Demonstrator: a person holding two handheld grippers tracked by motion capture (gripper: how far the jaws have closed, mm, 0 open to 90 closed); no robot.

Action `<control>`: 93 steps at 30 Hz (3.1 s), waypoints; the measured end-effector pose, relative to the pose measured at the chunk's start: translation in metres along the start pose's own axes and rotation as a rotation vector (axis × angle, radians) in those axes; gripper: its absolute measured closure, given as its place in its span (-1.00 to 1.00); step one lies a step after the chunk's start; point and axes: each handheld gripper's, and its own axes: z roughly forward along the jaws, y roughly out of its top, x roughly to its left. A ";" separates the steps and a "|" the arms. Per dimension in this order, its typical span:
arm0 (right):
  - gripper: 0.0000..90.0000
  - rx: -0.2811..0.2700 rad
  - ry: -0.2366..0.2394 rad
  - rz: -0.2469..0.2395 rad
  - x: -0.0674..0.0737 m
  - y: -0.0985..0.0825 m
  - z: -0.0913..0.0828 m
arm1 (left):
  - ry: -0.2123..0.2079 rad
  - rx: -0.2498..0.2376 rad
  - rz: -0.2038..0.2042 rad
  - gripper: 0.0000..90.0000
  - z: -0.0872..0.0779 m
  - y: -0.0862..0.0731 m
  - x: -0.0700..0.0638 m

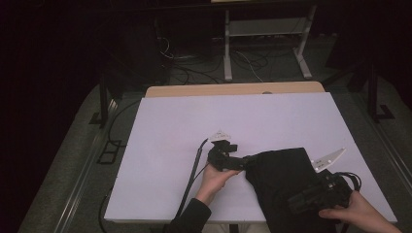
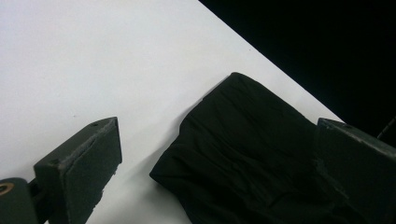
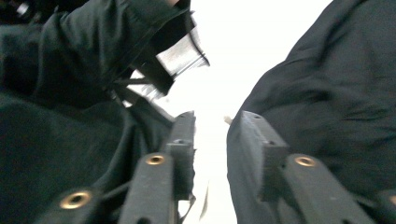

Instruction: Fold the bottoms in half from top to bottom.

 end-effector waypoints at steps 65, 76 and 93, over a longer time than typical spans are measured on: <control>-0.82 -0.197 -0.515 0.052 -0.105 0.041 -0.065 | 0.025 0.128 0.016 -1.00 0.021 0.001 0.006; -0.31 -0.149 -0.532 0.098 -0.135 0.033 -0.061 | 0.040 0.172 0.011 -0.85 0.033 -0.007 0.012; 0.92 -0.105 -0.502 0.114 -0.143 0.030 -0.054 | 0.011 0.197 0.020 0.84 0.040 -0.010 0.008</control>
